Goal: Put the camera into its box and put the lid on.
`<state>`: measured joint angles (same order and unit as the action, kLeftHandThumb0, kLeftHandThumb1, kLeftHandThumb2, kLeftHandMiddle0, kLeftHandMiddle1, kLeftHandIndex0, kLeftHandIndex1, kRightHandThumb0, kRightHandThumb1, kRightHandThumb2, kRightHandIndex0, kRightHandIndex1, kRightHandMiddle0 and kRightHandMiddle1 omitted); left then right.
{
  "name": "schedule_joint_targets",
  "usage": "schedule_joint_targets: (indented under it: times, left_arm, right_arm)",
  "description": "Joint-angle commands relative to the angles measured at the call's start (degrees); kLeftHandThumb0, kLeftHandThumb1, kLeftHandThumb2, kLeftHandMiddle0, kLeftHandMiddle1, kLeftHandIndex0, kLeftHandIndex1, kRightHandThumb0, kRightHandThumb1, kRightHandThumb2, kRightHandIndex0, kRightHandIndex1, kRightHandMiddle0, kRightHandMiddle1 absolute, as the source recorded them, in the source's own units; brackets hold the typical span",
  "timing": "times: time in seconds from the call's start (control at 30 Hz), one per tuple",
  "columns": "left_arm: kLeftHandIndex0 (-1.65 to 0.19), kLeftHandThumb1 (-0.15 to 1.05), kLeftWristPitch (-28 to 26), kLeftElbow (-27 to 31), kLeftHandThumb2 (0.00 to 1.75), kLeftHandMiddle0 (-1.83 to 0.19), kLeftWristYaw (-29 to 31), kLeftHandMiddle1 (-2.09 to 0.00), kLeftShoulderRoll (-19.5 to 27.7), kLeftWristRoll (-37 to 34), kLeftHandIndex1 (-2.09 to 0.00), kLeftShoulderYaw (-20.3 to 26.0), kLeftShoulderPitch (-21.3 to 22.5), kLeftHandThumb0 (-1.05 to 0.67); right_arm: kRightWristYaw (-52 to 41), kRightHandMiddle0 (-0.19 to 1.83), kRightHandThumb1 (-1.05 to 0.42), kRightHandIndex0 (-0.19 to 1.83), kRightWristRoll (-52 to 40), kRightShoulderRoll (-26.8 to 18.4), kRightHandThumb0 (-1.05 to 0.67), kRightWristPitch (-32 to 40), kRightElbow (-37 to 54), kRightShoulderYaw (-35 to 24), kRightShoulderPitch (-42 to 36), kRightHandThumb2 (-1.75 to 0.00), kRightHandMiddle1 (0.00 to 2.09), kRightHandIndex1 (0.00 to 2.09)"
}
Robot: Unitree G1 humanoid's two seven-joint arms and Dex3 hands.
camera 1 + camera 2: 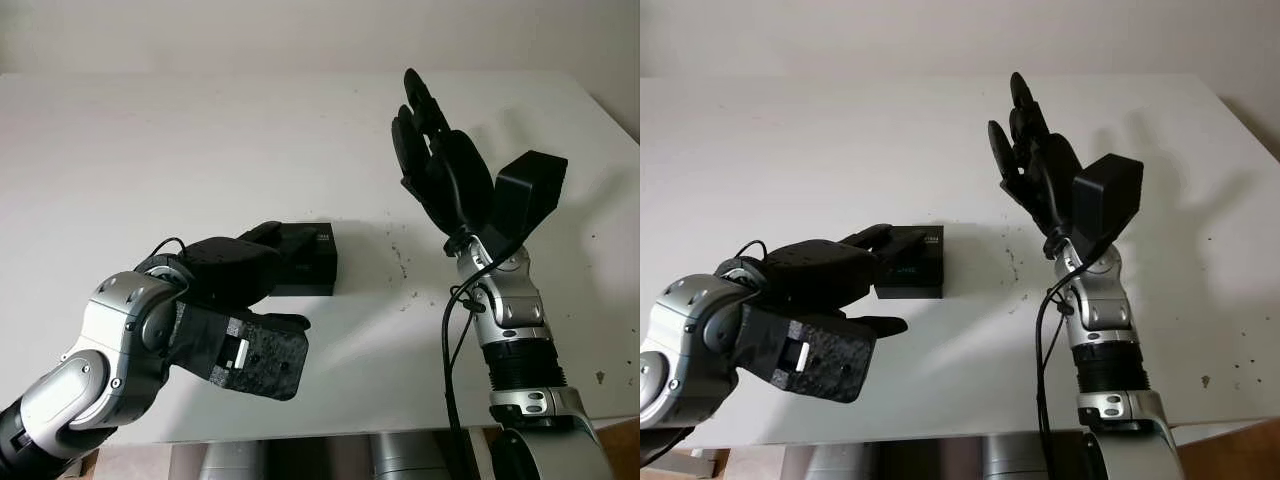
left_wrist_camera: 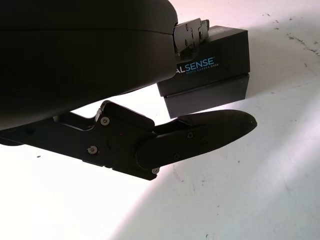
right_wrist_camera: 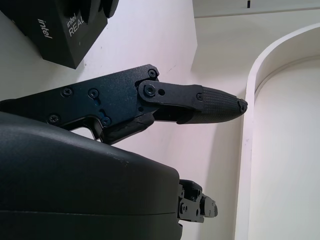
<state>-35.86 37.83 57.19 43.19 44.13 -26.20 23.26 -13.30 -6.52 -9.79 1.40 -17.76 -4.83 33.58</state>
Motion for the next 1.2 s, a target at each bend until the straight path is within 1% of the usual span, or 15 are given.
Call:
schedule_joint_targets:
  times: [0.0, 0.2, 0.37, 0.7, 0.8, 0.83, 0.9, 0.93, 0.97, 1.0, 1.03, 1.07, 1.1, 1.13, 1.17]
  left_arm:
    - [0.19, 1.05, -1.26, 3.30, 0.65, 0.19, 3.17, 0.00, -0.69, -0.61, 0.00, -0.05, -2.53, -0.78]
    - [0.19, 1.05, -4.19, 9.54, 0.65, 0.19, 7.49, 0.00, -1.58, -2.08, 0.00, 3.01, -3.18, -0.78]
    - [0.19, 1.05, -6.40, 13.66, 0.65, 0.19, 10.59, 0.00, -1.25, -3.67, 0.00, 4.88, -2.37, -0.78]
    - [0.19, 1.05, -9.88, 15.50, 0.65, 0.18, 12.63, -0.02, -0.51, -6.58, 0.00, 7.54, -1.62, -0.75]
    - [0.09, 1.05, -13.80, 17.05, 0.59, 0.05, 5.54, -0.09, -6.18, -6.41, -0.06, 11.42, -2.41, -0.71]
    - [-0.03, 1.05, -14.70, 17.38, 0.55, -0.12, 1.74, -0.16, -8.96, -6.09, -0.12, 13.01, -2.36, -0.68]
    - [-0.17, 1.05, -15.39, 16.95, 0.51, -0.30, -3.98, -0.23, -12.01, -5.91, -0.19, 16.50, -0.39, -0.64]
    - [-0.26, 1.05, -14.27, 15.98, 0.41, -0.39, -7.38, -0.27, -13.70, -6.74, -0.23, 18.83, 0.57, -0.60]
    - [-0.31, 1.05, -12.71, 14.60, 0.34, -0.39, -10.43, -0.38, -15.07, -8.30, -0.25, 21.43, 1.50, -0.58]
    - [-0.32, 1.05, -10.77, 12.84, 0.28, -0.28, -13.00, -0.59, -16.30, -10.69, -0.29, 24.28, 2.33, -0.57]
    - [-0.29, 1.05, -9.26, 11.57, 0.21, -0.12, -14.75, -0.86, -16.86, -12.66, -0.34, 26.10, 2.73, -0.56]
    - [-0.20, 1.05, -6.81, 9.73, 0.16, 0.01, -16.65, -1.09, -17.19, -14.91, -0.49, 28.06, 3.04, -0.57]
    - [-0.11, 1.05, -3.84, 6.77, 0.13, 0.09, -18.45, -1.21, -17.63, -18.04, -0.63, 30.71, 3.75, -0.59]
    - [0.01, 1.03, -1.08, 3.86, 0.10, 0.14, -20.05, -1.17, -17.69, -20.77, -0.69, 32.91, 4.31, -0.62]
    - [0.11, 1.01, 1.77, 0.89, 0.07, 0.16, -21.45, -1.00, -17.54, -23.36, -0.68, 34.79, 4.65, -0.64]
  right_arm:
    - [-0.12, -0.09, -1.05, -0.14, -0.08, -0.77, -0.75, 0.04, 1.30, -0.26, 0.67, -0.49, 0.06, 0.06]
    - [-0.13, -0.10, -1.05, -0.15, -0.05, -0.83, -0.75, 0.29, 1.41, -0.21, 0.73, -0.50, 0.05, 0.05]
    - [-0.48, -0.11, -1.05, -0.16, -0.19, -0.85, -0.75, 0.20, 0.95, -0.16, 0.89, -0.49, 0.05, 0.05]
    - [-0.29, -0.10, -1.05, -0.15, 0.00, -0.66, -0.76, 0.03, 0.98, -0.14, 0.64, -0.48, 0.06, 0.05]
    - [-0.51, -0.10, -1.05, -0.16, -0.05, -0.87, -0.76, 0.53, 1.32, -0.10, 0.43, -0.49, 0.05, 0.05]
    - [-0.49, -0.10, -1.05, -0.16, 0.04, -0.96, -0.76, 0.55, 1.36, -0.08, 0.37, -0.49, 0.05, 0.05]
    - [-0.31, -0.10, -1.05, -0.15, 0.22, -1.04, -0.76, 0.36, 1.26, -0.09, 0.30, -0.49, 0.05, 0.05]
    - [-0.21, -0.09, -1.05, -0.15, 0.29, -1.04, -0.76, 0.24, 1.20, -0.10, 0.29, -0.49, 0.06, 0.06]
    - [-0.31, -0.09, -1.05, -0.15, 0.18, -1.02, -0.76, 0.06, 1.05, -0.17, 0.32, -0.49, 0.06, 0.06]
    - [-0.52, -0.10, -1.05, -0.15, -0.03, -1.02, -0.75, 0.00, 0.86, -0.25, 0.39, -0.49, 0.06, 0.05]
    - [-0.72, -0.10, -1.05, -0.16, -0.22, -1.05, -0.75, -0.03, 0.70, -0.32, 0.44, -0.49, 0.05, 0.05]
    - [-0.85, -0.10, -1.05, -0.16, -0.34, -1.07, -0.75, -0.05, 0.52, -0.38, 0.50, -0.49, 0.05, 0.05]
    - [-0.81, -0.10, -1.05, -0.16, -0.24, -1.12, -0.75, -0.07, 0.40, -0.35, 0.53, -0.49, 0.05, 0.05]
    - [-0.76, -0.10, -1.05, -0.16, -0.17, -1.15, -0.75, 0.05, 0.38, -0.33, 0.54, -0.49, 0.05, 0.05]
    - [-0.81, -0.10, -1.05, -0.16, -0.19, -1.18, -0.75, 0.14, 0.40, -0.32, 0.51, -0.49, 0.05, 0.05]
